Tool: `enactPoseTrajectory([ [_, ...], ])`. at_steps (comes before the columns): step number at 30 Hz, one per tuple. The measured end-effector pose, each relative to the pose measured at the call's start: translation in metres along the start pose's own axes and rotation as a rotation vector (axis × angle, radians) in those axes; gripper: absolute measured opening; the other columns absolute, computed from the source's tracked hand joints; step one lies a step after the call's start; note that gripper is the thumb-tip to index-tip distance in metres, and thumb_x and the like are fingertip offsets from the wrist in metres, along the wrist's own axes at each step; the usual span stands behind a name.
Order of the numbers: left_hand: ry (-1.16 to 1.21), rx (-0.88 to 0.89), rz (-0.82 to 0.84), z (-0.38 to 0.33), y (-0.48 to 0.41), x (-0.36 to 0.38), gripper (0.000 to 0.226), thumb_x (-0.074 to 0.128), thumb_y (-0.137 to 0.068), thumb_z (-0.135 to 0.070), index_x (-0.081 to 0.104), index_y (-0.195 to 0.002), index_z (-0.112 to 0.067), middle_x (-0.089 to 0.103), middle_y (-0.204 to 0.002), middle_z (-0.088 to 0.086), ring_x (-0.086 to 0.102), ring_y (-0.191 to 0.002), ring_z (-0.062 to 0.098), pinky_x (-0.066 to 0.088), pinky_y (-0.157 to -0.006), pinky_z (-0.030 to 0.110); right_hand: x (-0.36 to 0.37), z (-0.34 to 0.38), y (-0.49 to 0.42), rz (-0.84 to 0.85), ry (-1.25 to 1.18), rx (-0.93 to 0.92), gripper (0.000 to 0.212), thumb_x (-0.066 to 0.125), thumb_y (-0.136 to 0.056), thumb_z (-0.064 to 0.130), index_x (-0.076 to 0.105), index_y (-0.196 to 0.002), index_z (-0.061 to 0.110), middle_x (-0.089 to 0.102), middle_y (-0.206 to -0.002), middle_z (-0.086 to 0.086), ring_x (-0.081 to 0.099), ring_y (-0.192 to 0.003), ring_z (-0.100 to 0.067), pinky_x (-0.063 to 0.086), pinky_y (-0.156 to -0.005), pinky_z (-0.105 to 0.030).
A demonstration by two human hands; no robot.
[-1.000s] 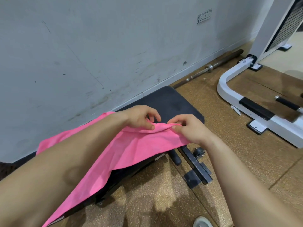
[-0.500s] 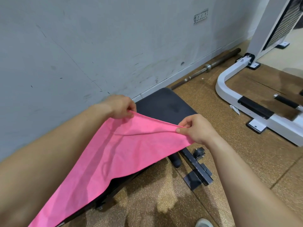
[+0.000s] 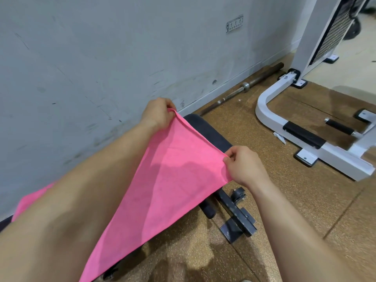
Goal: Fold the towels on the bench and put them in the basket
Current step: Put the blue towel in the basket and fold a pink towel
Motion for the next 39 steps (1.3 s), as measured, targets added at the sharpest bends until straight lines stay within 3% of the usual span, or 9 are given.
enactPoseTrajectory([
  [4,0.085,-0.009,-0.034,-0.007,-0.011,0.023,0.025,0.058,-0.089,-0.01,0.071,-0.108,-0.018,0.072,-0.111,0.005,0.064,-0.104,0.024,0.047,-0.092,0.026,-0.006,-0.002,-0.002,-0.063,0.018,0.039,0.012,0.056,-0.097,0.027,0.066,-0.101,0.031,0.07,-0.095,0.002,0.066,-0.088,-0.024,0.057,-0.079,-0.044],
  [7,0.029,-0.02,0.092,-0.002,-0.01,0.042,0.049,0.062,-0.091,-0.018,0.053,-0.139,-0.015,0.059,-0.137,0.008,0.059,-0.12,0.028,0.042,-0.105,0.031,-0.008,0.005,-0.002,-0.11,0.094,0.012,0.034,0.058,-0.095,0.031,0.059,-0.129,0.028,0.062,-0.121,-0.001,0.059,-0.112,-0.027,0.052,-0.091,-0.047],
  [9,0.005,-0.036,0.117,0.007,-0.001,0.045,0.061,0.063,-0.09,-0.022,0.043,-0.146,-0.012,0.051,-0.145,0.012,0.054,-0.127,0.031,0.041,-0.109,0.038,-0.007,0.017,0.0,-0.141,0.145,-0.035,0.042,0.056,-0.094,0.033,0.055,-0.135,0.025,0.056,-0.127,-0.003,0.054,-0.119,-0.028,0.049,-0.096,-0.049],
  [17,-0.074,-0.058,0.146,0.061,0.127,-0.002,0.05,0.063,-0.09,-0.02,0.054,-0.138,-0.011,0.057,-0.139,0.012,0.057,-0.123,0.028,0.041,-0.105,0.032,0.037,0.1,0.031,-0.005,0.182,-0.262,0.04,0.054,-0.094,0.027,0.058,-0.133,0.02,0.055,-0.131,-0.009,0.051,-0.12,-0.032,0.045,-0.095,-0.044],
  [26,-0.102,-0.368,0.071,0.163,0.32,-0.099,0.046,0.061,-0.092,-0.028,0.054,-0.137,-0.018,0.056,-0.139,0.004,0.055,-0.124,0.023,0.044,-0.104,0.039,0.124,0.18,0.122,0.301,0.344,-0.56,0.041,0.056,-0.093,0.031,0.058,-0.132,0.021,0.055,-0.131,-0.009,0.054,-0.118,-0.033,0.046,-0.096,-0.042],
  [29,-0.093,-0.488,-0.008,0.197,0.367,-0.111,0.05,0.061,-0.091,-0.024,0.052,-0.139,-0.014,0.054,-0.141,0.009,0.052,-0.127,0.028,0.041,-0.106,0.039,0.156,0.197,0.15,0.401,0.371,-0.622,0.042,0.057,-0.092,0.032,0.058,-0.132,0.021,0.055,-0.132,-0.008,0.054,-0.118,-0.031,0.047,-0.099,-0.043],
  [32,-0.089,-0.591,-0.065,0.223,0.393,-0.107,0.056,0.06,-0.087,-0.019,0.047,-0.14,-0.005,0.049,-0.142,0.019,0.046,-0.13,0.035,0.036,-0.11,0.041,0.187,0.211,0.17,0.466,0.409,-0.69,0.044,0.057,-0.092,0.034,0.056,-0.134,0.021,0.054,-0.133,-0.007,0.053,-0.12,-0.031,0.048,-0.099,-0.045],
  [35,-0.074,-0.653,-0.057,0.244,0.397,-0.093,0.063,0.053,-0.086,-0.029,0.04,-0.139,0.002,0.044,-0.14,0.023,0.039,-0.131,0.039,0.03,-0.111,0.045,0.215,0.222,0.178,0.477,0.435,-0.768,0.048,0.056,-0.091,0.036,0.053,-0.138,0.023,0.053,-0.135,-0.007,0.05,-0.123,-0.033,0.045,-0.102,-0.046],
  [39,-0.097,-0.701,-0.049,0.259,0.391,-0.076,0.068,0.046,-0.084,-0.041,0.035,-0.142,-0.007,0.038,-0.142,0.026,0.032,-0.134,0.043,0.023,-0.115,0.049,0.238,0.234,0.174,0.444,0.446,-0.884,0.058,0.047,-0.085,0.042,0.051,-0.141,0.027,0.051,-0.143,0.0,0.049,-0.128,-0.031,0.043,-0.104,-0.048],
])
Point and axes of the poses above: each hand's wrist, its own y-axis away from the middle knuckle, its own x-axis out of the palm, z = x × y, the point moved 5 cm from there along -y, towards the middle knuckle
